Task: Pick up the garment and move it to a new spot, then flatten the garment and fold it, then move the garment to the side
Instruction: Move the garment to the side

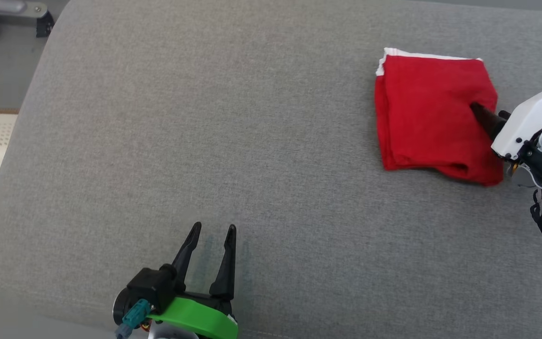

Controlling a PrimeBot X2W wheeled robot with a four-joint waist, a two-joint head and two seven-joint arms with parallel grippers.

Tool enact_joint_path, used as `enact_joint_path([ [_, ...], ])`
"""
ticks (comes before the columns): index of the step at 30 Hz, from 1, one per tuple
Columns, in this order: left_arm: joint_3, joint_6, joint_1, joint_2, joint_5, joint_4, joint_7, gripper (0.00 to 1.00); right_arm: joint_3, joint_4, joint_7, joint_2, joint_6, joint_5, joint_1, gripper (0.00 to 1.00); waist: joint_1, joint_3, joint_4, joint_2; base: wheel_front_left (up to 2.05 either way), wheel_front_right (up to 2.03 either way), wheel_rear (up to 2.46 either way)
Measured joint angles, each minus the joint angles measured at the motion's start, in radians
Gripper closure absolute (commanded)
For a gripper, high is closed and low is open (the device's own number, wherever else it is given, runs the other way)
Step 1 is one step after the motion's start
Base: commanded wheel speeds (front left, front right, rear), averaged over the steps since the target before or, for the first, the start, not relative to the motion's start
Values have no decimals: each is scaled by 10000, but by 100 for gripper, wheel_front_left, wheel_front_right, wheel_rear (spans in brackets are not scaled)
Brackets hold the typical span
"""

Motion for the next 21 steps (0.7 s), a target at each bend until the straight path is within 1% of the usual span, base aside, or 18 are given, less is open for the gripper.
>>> enact_joint_path([
  [2,-23,13,-9,0,-12,12,0,0,-33,284,29,52,0,-8,-51,0,0,204,188,0,0,0,0],
  [3,-15,38,-9,0,-13,21,0,0,-48,405,67,88,0,-8,-61,47,0,307,270,0,0,0,0],
  [4,-2,86,-12,0,-13,44,0,0,-84,447,58,90,0,-6,-122,100,0,402,333,0,0,0,0],
  [7,79,102,-16,0,-12,59,0,0,-211,449,-130,98,4,102,-293,100,0,584,368,0,0,0,0],
  [9,150,100,-23,-4,6,56,0,0,-330,368,-339,232,6,255,-288,100,0,637,253,0,0,0,0],
  [13,357,77,-13,-6,205,100,-2,0,-123,-274,-420,295,6,662,-80,100,1,696,-116,0,0,0,0],
  [17,564,-17,-7,-8,422,173,0,0,33,-1045,-391,155,6,1024,586,100,0,696,-720,0,0,0,0],
  [21,725,-132,-19,-12,671,251,0,0,-184,-1653,-360,-150,6,1175,1047,100,0,613,-1529,0,0,0,0],
])
